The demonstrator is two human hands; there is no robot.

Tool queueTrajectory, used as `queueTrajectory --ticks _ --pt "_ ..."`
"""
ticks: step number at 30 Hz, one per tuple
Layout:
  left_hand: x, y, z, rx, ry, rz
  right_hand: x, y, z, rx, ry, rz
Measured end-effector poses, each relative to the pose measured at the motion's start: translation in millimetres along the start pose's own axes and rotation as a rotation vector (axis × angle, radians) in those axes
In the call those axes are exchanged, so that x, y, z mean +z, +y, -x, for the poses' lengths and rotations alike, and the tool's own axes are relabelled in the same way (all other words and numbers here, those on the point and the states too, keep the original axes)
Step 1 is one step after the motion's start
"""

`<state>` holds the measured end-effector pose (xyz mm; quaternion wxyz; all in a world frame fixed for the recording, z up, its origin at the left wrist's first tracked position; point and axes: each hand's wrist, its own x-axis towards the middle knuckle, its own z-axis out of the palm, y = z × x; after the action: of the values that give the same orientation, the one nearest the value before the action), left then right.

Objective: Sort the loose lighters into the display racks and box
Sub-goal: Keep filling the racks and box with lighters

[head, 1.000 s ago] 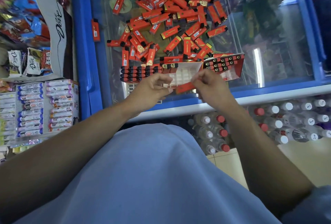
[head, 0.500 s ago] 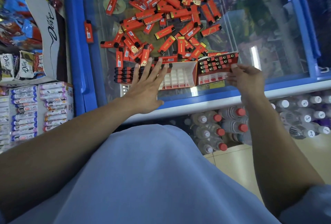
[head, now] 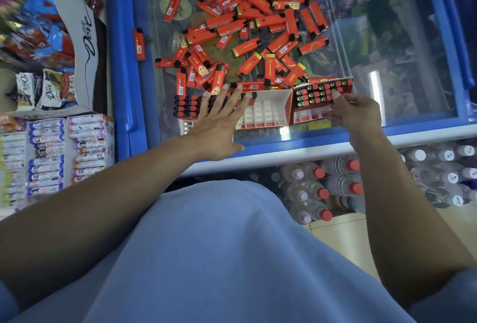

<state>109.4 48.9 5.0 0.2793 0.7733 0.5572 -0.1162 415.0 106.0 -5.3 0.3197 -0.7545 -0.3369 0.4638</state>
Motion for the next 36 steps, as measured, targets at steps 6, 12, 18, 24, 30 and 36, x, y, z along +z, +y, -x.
queueTrajectory --ticks 6,12,18,24,30,36 --pt "-0.8 -1.6 2.3 0.019 0.011 0.048 10.8 -12.8 17.8 -0.204 0.233 0.211" --pt "-8.4 -2.6 10.6 -0.028 0.325 0.397 59.2 -47.3 31.3 -0.497 0.085 0.362" --pt "-43.5 -54.2 -13.8 -0.342 0.526 0.572 113.4 -69.9 45.2 -0.626 -0.234 0.467" --pt "-57.2 -115.8 -42.8 -0.470 0.229 0.386 139.3 -76.3 47.2 -0.618 -0.315 0.502" --pt "-50.2 -135.4 -64.6 -0.474 0.195 0.212 157.8 -85.7 33.2 -0.578 -0.332 0.576" --pt "-52.0 -159.0 -65.6 -0.513 0.291 0.148 179.2 -101.5 16.8 -0.591 -0.362 0.625"
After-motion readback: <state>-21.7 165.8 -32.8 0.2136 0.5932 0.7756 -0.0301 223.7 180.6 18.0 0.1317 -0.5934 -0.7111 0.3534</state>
